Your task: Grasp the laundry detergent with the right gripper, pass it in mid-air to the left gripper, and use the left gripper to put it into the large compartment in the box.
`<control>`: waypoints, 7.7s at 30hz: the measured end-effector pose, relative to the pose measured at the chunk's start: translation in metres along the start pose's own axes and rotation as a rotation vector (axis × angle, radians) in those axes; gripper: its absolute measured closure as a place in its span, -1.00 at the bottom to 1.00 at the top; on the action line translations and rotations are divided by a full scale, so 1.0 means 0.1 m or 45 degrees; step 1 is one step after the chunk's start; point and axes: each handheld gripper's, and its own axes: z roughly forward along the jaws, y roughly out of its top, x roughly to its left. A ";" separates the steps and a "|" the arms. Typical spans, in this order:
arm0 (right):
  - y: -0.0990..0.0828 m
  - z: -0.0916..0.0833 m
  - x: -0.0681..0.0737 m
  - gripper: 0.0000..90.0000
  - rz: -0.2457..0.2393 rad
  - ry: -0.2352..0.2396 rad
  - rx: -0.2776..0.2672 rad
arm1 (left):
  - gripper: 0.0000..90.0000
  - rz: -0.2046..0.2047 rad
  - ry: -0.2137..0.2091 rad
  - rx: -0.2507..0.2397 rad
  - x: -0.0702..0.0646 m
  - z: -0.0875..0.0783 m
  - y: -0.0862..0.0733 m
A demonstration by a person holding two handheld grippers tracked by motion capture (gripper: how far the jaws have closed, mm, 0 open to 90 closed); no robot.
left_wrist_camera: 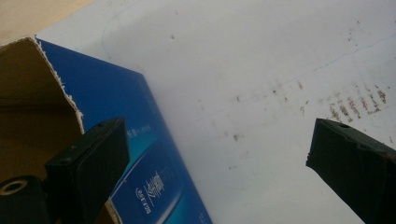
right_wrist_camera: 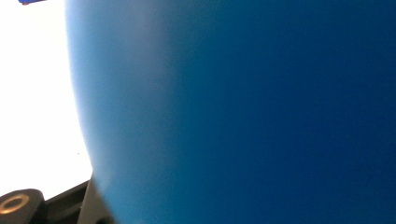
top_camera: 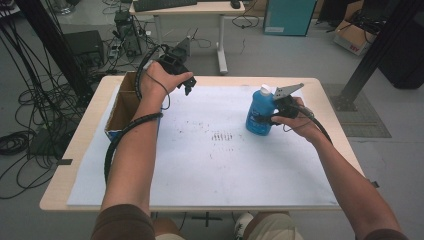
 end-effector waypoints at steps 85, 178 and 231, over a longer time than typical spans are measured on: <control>1.70 0.82 0.75 -0.04 -0.151 0.379 0.072 | -0.91 1.146 -0.225 0.085 -0.43 -0.99 -0.05; 1.94 0.85 0.85 -0.04 -0.358 0.493 -0.062 | -0.87 1.215 -0.272 0.110 -0.55 -0.80 -0.08; 1.94 0.85 0.89 -0.04 -0.404 0.476 -0.025 | -0.20 1.244 -0.237 0.137 -0.57 -0.73 -0.11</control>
